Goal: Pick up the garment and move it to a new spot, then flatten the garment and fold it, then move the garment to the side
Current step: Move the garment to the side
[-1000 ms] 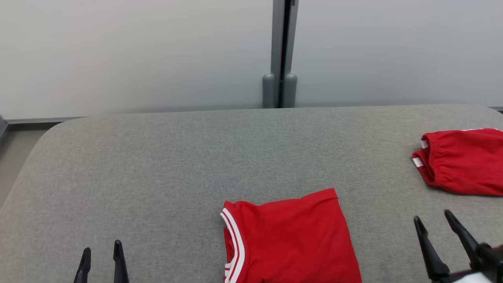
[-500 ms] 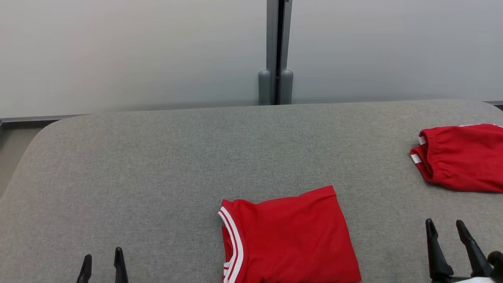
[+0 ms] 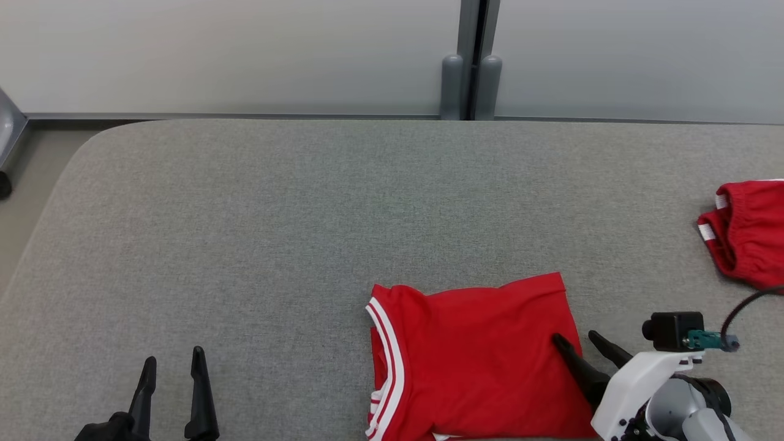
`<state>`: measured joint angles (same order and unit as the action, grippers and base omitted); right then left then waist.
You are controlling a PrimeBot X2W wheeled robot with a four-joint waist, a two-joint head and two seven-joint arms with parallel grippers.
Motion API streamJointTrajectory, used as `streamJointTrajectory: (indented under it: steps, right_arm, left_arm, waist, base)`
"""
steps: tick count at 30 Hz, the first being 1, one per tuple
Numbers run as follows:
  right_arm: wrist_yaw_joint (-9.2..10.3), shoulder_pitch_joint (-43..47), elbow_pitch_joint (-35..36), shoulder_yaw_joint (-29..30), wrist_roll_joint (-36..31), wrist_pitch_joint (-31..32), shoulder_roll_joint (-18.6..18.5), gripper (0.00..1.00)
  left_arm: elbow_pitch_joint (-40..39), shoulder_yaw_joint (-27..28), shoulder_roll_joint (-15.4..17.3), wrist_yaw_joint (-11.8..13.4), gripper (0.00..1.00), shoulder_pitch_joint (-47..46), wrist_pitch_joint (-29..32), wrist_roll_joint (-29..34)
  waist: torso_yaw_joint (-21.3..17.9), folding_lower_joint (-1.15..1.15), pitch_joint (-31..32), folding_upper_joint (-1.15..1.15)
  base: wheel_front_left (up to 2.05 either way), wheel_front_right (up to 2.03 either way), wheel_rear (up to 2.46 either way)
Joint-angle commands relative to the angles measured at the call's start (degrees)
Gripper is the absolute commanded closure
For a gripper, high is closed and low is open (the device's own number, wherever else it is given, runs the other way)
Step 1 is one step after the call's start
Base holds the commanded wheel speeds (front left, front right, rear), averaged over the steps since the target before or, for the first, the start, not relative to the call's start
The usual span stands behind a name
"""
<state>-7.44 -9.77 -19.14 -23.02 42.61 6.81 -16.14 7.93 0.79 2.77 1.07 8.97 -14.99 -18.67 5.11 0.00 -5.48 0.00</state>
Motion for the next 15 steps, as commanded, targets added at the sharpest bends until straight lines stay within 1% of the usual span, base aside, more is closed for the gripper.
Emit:
streamJointTrajectory:
  steps: [1, 4, 6, 7, 8, 9, 10, 13, 15]
  right_arm:
    - [-0.09, -1.5, -2.0, -0.3, -0.5, 0.8, -0.1, 0.00]
    - [-0.10, -3.8, -6.5, -1.7, 0.6, 3.2, 1.3, 0.00]
    - [-0.09, -4.7, -8.1, -3.3, 2.5, 5.1, 2.3, 0.00]
    - [-0.09, -5.4, -8.0, -4.1, 3.5, 5.4, 2.6, 0.61]
    - [-0.09, -6.3, -7.9, -4.0, 5.3, 5.1, 3.0, 1.00]
    - [-0.10, -7.4, -7.3, -4.1, 6.5, 5.3, 2.8, 1.00]
    - [-0.10, -8.9, -6.6, -4.1, 7.3, 5.1, 1.8, 1.00]
    - [-0.09, -13.6, -3.7, -3.4, 9.2, 5.3, -1.9, 1.00]
    - [-0.08, -16.9, -1.6, -3.0, 9.6, 6.5, -5.3, 1.00]
  left_arm:
    - [0.2, -0.1, 0.2, 0.0, 0.00, -1.4, -0.2, -0.2]
    - [0.1, -0.1, 0.2, 0.6, 0.00, -2.2, -0.2, -0.4]
    - [-0.1, 0.0, 0.2, 0.8, 0.00, -2.8, -0.2, -0.6]
    - [-0.2, 0.1, 0.2, 1.0, 0.00, -3.0, -0.2, -0.6]
    - [-0.3, 0.2, 0.2, 1.1, 0.00, -3.0, -0.2, -0.9]
    - [-0.4, 0.4, 0.2, 1.1, 0.00, -3.0, -0.2, -1.2]
    - [-0.6, 0.4, 0.2, 1.2, 0.00, -2.9, -0.2, -1.3]
    - [-2.1, 0.6, 0.2, 1.4, 0.00, -3.4, -0.2, -1.9]
    - [-3.1, 0.6, 0.3, 1.4, 0.00, -4.3, -0.2, -1.9]
  waist:
    - [1.2, 0.00, -1.0, 0.00]
    - [2.0, 0.00, -1.6, 0.00]
    - [2.1, 0.00, -2.0, 0.00]
    - [2.0, 0.00, -2.3, 0.00]
    - [1.7, 0.00, -2.6, 0.00]
    - [1.1, 0.00, -2.9, 0.00]
    - [0.3, 0.00, -3.1, 0.00]
    - [-3.4, 0.00, -4.7, 0.00]
    - [-6.2, 0.00, -6.2, 0.00]
  base:
    - [0.00, 0.00, 0.00]
    - [0.00, 0.00, 0.00]
    - [0.00, 0.00, 0.00]
    - [0.00, 0.00, 0.00]
    - [0.00, 0.00, 0.00]
    - [0.00, 0.00, 0.00]
    - [0.00, 0.00, 0.00]
    - [0.00, 0.00, 0.00]
    - [0.00, 0.00, 0.00]
